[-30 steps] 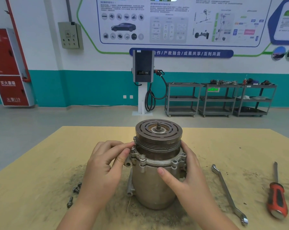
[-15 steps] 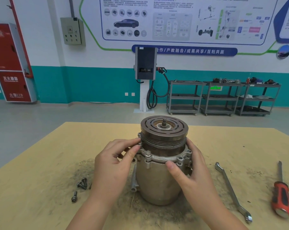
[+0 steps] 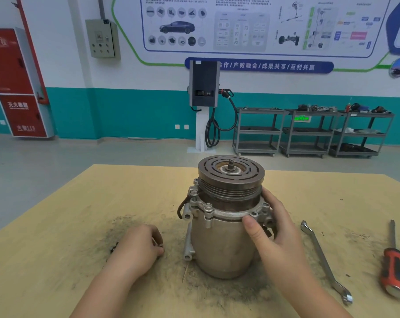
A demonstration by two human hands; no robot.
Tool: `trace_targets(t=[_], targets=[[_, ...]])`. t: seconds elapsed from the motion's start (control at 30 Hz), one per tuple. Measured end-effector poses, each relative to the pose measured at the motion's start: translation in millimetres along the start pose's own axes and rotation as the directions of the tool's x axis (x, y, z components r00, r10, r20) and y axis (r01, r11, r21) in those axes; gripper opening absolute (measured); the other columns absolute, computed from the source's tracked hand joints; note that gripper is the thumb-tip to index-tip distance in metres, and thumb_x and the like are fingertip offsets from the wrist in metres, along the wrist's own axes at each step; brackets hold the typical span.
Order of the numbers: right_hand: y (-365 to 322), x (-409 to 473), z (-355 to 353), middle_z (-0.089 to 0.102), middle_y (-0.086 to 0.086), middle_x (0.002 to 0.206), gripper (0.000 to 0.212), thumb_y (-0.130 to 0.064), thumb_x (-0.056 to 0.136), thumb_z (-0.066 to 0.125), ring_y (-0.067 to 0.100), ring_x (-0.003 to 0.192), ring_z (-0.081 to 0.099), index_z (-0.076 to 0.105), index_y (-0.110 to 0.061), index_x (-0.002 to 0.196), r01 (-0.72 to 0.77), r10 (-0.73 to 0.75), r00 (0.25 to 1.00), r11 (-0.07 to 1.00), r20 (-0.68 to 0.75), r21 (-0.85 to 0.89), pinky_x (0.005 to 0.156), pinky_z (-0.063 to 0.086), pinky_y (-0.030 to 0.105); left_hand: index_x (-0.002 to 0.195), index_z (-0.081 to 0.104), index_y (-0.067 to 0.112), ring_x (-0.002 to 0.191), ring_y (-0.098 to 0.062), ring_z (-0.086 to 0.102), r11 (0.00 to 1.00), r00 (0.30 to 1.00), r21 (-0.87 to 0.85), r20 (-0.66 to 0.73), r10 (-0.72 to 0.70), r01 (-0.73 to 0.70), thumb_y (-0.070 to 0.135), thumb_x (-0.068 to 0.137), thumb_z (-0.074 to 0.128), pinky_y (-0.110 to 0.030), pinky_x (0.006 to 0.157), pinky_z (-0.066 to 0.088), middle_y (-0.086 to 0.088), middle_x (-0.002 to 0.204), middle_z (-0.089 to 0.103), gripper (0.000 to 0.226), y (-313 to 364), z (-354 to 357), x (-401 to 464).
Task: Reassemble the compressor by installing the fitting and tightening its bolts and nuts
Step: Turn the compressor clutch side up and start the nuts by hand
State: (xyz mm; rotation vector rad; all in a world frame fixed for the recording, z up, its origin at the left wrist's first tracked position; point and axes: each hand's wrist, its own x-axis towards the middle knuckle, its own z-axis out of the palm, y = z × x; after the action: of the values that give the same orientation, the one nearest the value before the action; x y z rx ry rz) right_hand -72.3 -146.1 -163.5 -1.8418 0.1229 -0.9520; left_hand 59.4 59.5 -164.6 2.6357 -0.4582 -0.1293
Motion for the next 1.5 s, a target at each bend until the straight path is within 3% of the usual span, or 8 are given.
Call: trace_targets(t=[0.27,0.37,0.47,0.67,0.87,1.03,1.33,1.5], targets=[[11,26,-27,0.051,-0.020,0.139,0.069,-0.058,0.071,0.071,-0.012,0.114,0.053,0.038,-0.052,0.131,-0.232,0.209,0.966,0.961,0.153,0.150,0.082,0.046,0.008,0.070,0.064,0.030,0.069,-0.001,0.055,0.995,0.999,-0.095,-0.047,-0.016,0.011,0.017,0.087,0.069,-0.016,0.049,0.035,0.012,0.077,0.060,0.022,-1,1,2],[17,30,-41,0.039,-0.004,0.151,0.101,-0.066,0.060,0.075,0.003,0.125,0.048,0.028,-0.036,0.144,-0.301,0.285,0.938,0.952,0.199,0.053,0.091,0.045,0.017,0.067,0.067,0.028,0.065,-0.003,0.058,0.953,0.984,-0.300,-0.180,-0.003,-0.052,0.015,0.085,0.072,-0.017,0.052,0.036,0.009,0.066,0.066,0.023,5,0,0],[13,21,-32,0.034,-0.011,0.151,0.150,-0.091,0.020,0.068,-0.003,0.133,0.038,0.023,-0.030,0.150,-0.279,0.268,0.943,0.960,0.196,0.026,0.103,0.039,0.021,0.070,0.069,0.027,0.062,-0.003,0.063,0.794,0.911,-0.556,-0.412,-0.005,-0.247,0.012,0.085,0.073,-0.012,0.055,0.042,0.014,0.065,0.069,0.022,20,-7,-6],[-1,10,11,0.032,-0.017,0.148,0.137,-0.079,0.030,0.074,0.002,0.133,0.033,0.021,-0.037,0.150,-0.226,0.227,0.974,0.973,0.005,-0.036,0.110,0.032,0.034,0.082,0.076,0.020,0.075,-0.010,0.072,0.298,0.819,-0.782,-0.574,0.000,-0.548,0.005,0.082,0.074,-0.012,0.069,0.052,0.002,0.080,0.075,0.015,51,-15,-14],[5,14,8,0.050,-0.013,0.139,0.125,-0.068,0.033,0.082,0.008,0.126,0.050,0.036,-0.036,0.145,-0.218,0.219,0.973,0.976,-0.071,0.021,0.106,0.043,0.040,0.081,0.076,0.030,0.080,-0.014,0.073,0.328,0.842,-0.784,-0.535,0.073,-0.527,0.007,0.082,0.074,-0.015,0.072,0.053,0.003,0.081,0.075,0.024,61,-13,2],[13,23,-10,0.065,-0.019,0.120,0.107,-0.054,0.034,0.088,0.001,0.112,0.060,0.049,-0.037,0.132,-0.216,0.207,0.975,0.968,0.083,0.130,0.085,0.051,0.015,0.077,0.076,0.028,0.082,-0.013,0.072,0.296,0.814,-0.764,-0.572,0.101,-0.574,0.017,0.075,0.076,-0.013,0.073,0.053,0.004,0.084,0.075,0.011,64,-13,2],[18,29,-22,0.065,-0.023,0.121,0.106,-0.052,0.041,0.087,-0.003,0.113,0.060,0.047,-0.031,0.137,-0.209,0.161,0.955,0.961,0.249,0.179,0.081,0.046,0.006,0.079,0.075,0.027,0.082,-0.014,0.070,0.261,0.729,-0.680,-0.636,0.254,-0.685,0.025,0.075,0.076,-0.018,0.076,0.054,0.002,0.089,0.072,0.005,55,-14,-12],[19,28,-22,0.064,-0.024,0.122,0.107,-0.053,0.042,0.085,-0.004,0.114,0.058,0.044,-0.032,0.139,-0.205,0.153,0.953,0.961,0.260,0.187,0.082,0.046,0.006,0.081,0.071,0.035,0.087,-0.013,0.068,0.413,0.623,-0.483,-0.700,0.347,-0.772,0.014,0.080,0.070,-0.015,0.076,0.052,0.010,0.090,0.069,0.020,56,-15,-13]])
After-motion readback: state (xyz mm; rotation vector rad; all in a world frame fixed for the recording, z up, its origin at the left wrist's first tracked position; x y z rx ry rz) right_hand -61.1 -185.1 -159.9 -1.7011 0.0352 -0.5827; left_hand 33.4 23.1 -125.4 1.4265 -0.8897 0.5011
